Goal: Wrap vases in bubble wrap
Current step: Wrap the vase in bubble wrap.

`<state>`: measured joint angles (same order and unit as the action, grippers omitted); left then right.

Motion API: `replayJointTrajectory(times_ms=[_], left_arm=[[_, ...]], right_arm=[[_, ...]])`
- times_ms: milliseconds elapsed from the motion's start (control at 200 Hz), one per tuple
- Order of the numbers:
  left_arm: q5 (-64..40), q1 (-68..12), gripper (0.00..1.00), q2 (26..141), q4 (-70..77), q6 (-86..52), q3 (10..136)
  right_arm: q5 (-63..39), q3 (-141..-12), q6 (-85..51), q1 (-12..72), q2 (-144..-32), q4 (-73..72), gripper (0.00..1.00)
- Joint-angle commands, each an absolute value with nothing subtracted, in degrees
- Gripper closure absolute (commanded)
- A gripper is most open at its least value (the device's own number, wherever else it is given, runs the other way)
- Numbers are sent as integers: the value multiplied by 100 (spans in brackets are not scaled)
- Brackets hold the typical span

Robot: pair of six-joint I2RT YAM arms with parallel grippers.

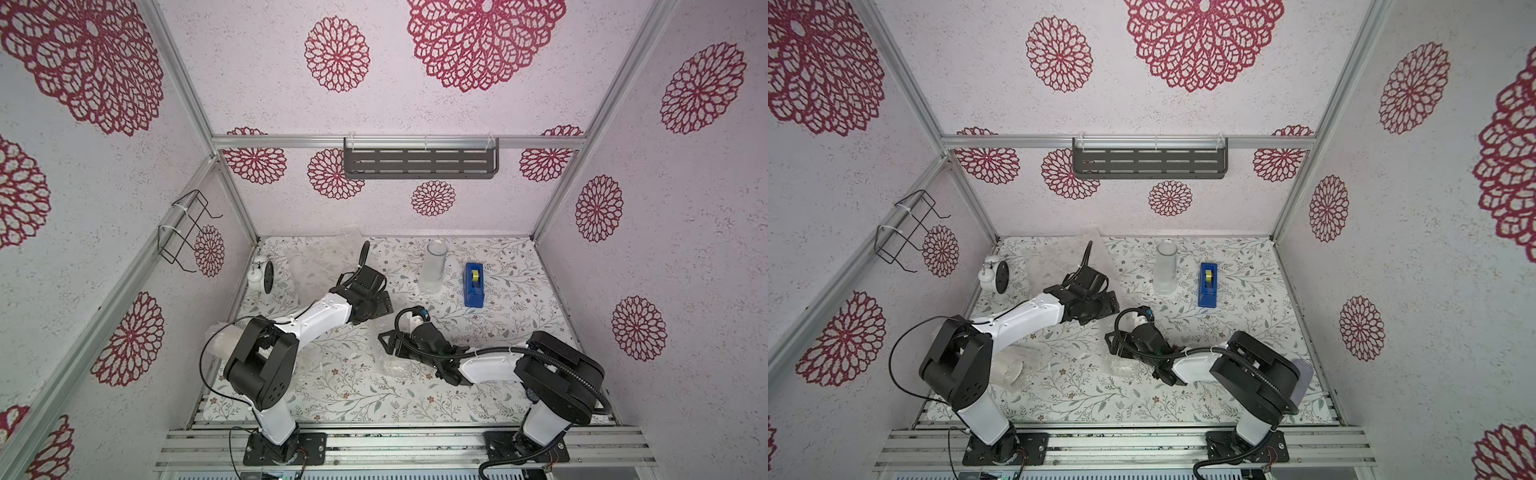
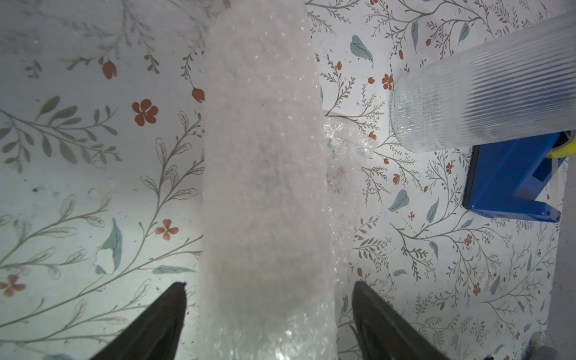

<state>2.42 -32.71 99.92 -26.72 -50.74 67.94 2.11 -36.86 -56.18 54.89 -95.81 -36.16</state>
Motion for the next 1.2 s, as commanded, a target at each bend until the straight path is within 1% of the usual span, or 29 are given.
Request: replayJointTrajectory(times_ms=[0, 125, 235, 385, 540, 701, 801, 871, 916, 1026, 1196], left_arm=[[167, -3234, 21, 10171, -2610, -5045, 6829], [210, -3234, 28, 10279, -2661, -5053, 6829], [299, -3235, 33, 10369, -2748, -5019, 6872], [431, -3235, 37, 10455, -2829, -4983, 6882], [474, -3243, 38, 10565, -2863, -4956, 6873], [515, -3269, 39, 10639, -2873, -4964, 6890], [510, -3287, 39, 10677, -2892, -4965, 6917], [515, -3313, 39, 10698, -2933, -4950, 6942], [527, -3324, 39, 10699, -2957, -4948, 6952], [550, -3332, 39, 10705, -3004, -4939, 6944], [557, -3344, 39, 10699, -3048, -4939, 6908]], right_arm=[[-163, -3613, -5786, 5559, -9745, -3372, 18], [3, -3668, -5694, 5566, -9674, -3087, 18], [146, -3761, -5509, 5573, -9570, -2796, 13], [206, -3904, -5076, 5576, -9239, -2370, 5], [329, -4010, -4588, 5542, -8649, -1788, 5], [412, -3845, -4297, 5234, -7991, -1495, 9], [339, -3690, -4263, 4780, -7766, -1487, 13], [84, -3659, -4278, 4338, -7816, -1587, 17], [-126, -3675, -4264, 4060, -7956, -1720, 20], [-778, -3847, -4301, 3420, -8573, -2144, 31], [-1667, -4343, -4444, 2867, -9809, -2950, 39]])
